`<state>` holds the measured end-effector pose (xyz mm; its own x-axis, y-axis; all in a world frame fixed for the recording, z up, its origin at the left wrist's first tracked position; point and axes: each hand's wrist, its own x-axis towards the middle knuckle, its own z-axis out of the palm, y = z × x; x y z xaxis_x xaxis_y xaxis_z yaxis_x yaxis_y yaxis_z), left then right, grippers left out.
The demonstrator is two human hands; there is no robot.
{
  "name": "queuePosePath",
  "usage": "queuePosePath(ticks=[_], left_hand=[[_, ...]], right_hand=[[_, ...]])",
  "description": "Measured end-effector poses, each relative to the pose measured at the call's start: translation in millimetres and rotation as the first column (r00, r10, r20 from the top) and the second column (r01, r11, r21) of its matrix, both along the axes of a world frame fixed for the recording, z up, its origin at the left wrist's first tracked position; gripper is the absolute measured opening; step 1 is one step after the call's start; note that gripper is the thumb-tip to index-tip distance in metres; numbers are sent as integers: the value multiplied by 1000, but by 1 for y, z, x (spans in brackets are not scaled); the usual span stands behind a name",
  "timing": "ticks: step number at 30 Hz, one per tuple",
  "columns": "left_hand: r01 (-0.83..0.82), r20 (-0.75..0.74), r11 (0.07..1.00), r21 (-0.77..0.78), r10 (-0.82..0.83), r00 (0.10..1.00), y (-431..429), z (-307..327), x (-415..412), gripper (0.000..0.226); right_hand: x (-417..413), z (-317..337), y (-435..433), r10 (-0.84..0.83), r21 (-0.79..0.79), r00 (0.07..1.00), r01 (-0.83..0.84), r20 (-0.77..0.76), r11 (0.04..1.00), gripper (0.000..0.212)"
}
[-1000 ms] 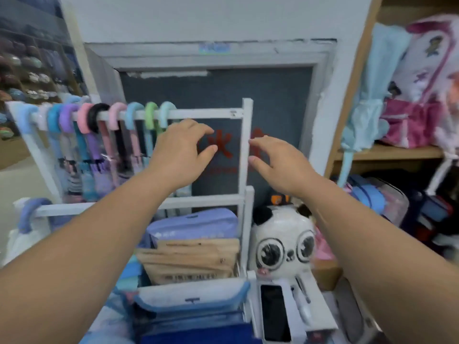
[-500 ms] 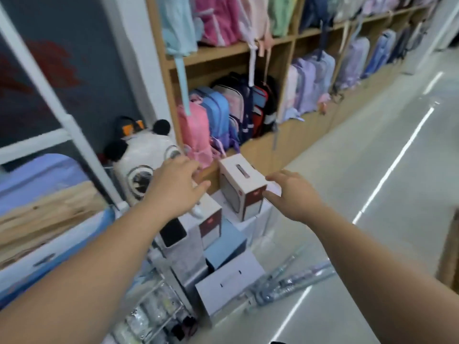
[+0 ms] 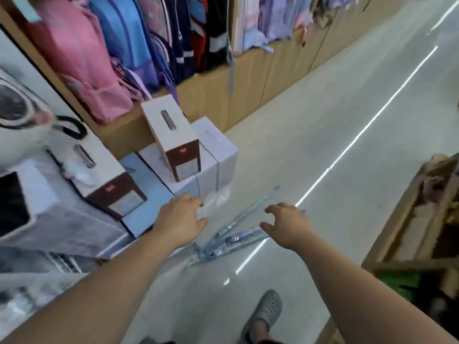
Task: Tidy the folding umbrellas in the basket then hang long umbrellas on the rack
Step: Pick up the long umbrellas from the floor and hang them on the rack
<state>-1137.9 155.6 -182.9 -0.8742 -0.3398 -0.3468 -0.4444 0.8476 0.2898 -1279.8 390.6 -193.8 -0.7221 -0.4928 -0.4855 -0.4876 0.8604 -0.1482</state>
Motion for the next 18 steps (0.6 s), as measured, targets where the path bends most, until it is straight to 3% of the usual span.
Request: queuePosePath(ticks=[8, 18], left_hand=[[-42, 241, 991, 129, 10, 970, 61, -179, -47, 38], [16, 315, 986, 166, -68, 947, 67, -464, -91, 44]], right_hand=[[-56, -166, 29, 61, 133, 985, -83, 162, 988, 54], [-74, -456, 24, -20, 95, 977, 0, 212, 995, 52]])
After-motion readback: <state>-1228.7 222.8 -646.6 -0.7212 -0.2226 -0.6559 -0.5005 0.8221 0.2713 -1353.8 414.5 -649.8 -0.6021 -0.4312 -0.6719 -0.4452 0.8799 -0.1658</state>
